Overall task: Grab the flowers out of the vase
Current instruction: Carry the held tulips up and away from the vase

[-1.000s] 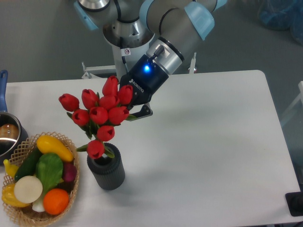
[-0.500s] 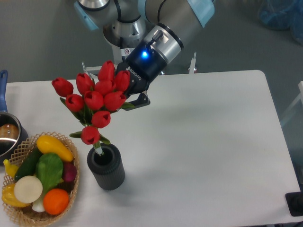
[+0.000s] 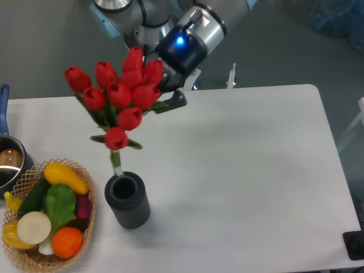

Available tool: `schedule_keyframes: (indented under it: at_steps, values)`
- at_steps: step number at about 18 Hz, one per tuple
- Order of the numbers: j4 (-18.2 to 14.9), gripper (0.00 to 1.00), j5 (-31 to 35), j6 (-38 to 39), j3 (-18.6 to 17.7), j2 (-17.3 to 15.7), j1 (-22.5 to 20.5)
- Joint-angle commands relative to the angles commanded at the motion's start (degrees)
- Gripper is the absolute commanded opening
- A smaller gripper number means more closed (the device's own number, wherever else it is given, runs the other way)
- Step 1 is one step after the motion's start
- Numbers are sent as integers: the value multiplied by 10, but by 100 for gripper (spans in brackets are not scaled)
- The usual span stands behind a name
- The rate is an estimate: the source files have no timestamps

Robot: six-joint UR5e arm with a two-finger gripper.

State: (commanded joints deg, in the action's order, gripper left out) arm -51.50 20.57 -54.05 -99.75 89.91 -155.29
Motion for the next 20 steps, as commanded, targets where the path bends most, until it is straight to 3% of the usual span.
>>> schedule_keyframes:
  at_steps: [9, 20]
  values:
    - [1, 25, -3, -2, -2, 5, -100]
    - [2, 25, -1, -7, -11, 16, -149]
